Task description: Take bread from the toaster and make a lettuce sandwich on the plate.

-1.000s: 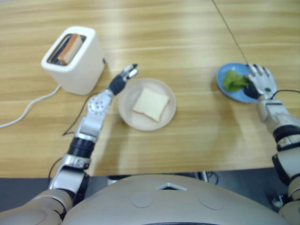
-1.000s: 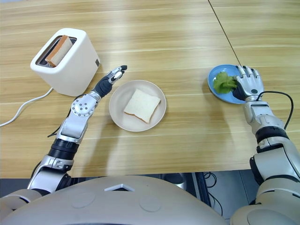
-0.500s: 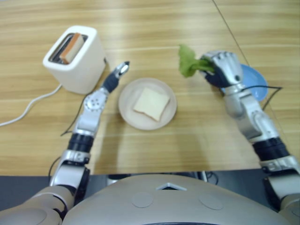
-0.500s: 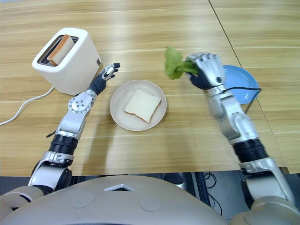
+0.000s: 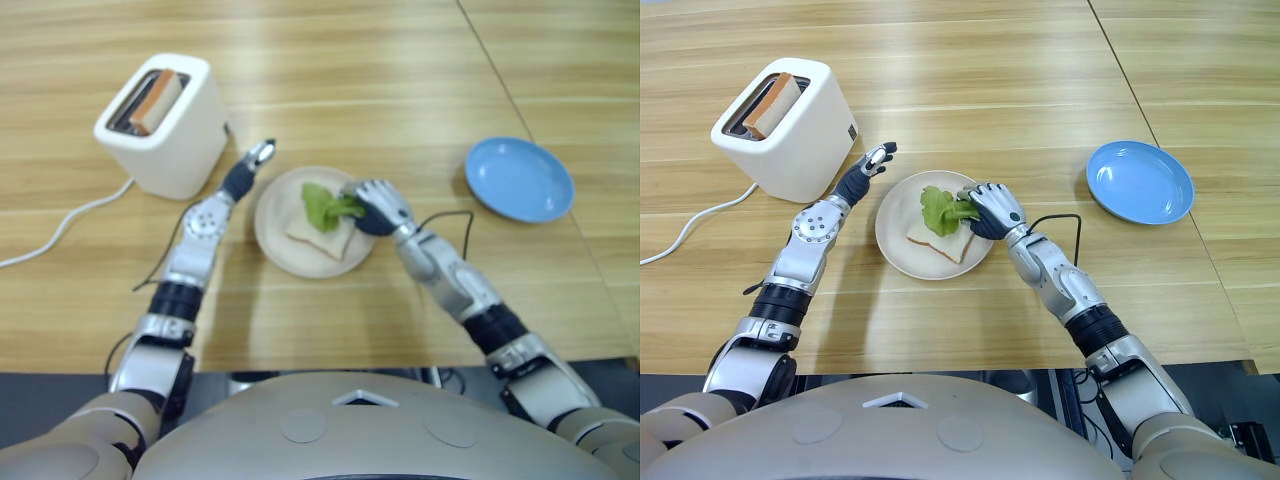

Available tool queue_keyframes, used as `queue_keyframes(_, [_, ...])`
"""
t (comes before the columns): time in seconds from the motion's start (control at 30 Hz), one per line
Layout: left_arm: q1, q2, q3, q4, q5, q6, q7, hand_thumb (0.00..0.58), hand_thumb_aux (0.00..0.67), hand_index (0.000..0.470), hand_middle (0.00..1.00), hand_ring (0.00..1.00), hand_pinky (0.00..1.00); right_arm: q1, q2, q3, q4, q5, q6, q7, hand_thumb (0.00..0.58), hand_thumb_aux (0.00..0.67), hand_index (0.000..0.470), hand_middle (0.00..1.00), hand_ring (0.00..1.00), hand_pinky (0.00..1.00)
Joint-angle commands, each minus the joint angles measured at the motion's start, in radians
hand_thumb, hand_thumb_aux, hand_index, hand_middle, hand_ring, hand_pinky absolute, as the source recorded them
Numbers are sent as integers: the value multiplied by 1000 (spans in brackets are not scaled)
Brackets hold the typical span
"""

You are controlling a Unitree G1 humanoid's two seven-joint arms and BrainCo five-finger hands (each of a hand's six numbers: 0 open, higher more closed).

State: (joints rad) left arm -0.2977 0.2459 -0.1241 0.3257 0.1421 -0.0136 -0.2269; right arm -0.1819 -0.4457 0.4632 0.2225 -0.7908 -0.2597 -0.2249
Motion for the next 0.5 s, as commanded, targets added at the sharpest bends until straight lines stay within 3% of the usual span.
queue_keyframes(0.03, [-2, -5, -7, 21, 8, 1, 1, 0, 0, 0, 0, 0, 0, 24, -27, -29, -69, -17, 13, 22, 265, 176, 121, 0, 0, 0])
queue_keyframes(0.07, [-2, -6, -8, 22, 9, 1, 0, 0, 0, 0, 0, 0, 0, 29, -34, -37, -90, -18, 19, 28, 53, 32, 22, 0, 0, 0])
queue_keyframes(0.1, [-3, -6, -9, 23, 10, 1, -1, 0, 0, 0, 0, 0, 0, 34, -40, -43, -110, -20, 25, 36, 53, 32, 22, 0, 0, 0])
queue_keyframes(0.13, [-3, -6, -9, 23, 10, 1, -1, 0, 0, 0, 0, 0, 0, 39, -46, -49, -130, -24, 31, 43, 0, 0, 0, 0, 0, 0])
queue_keyframes(0.5, [11, 19, 7, -52, 11, -6, -6, 0, 0, 0, 0, 0, 0, 86, -140, -179, -369, -57, 110, 161, 0, 0, 0, 0, 0, 0])
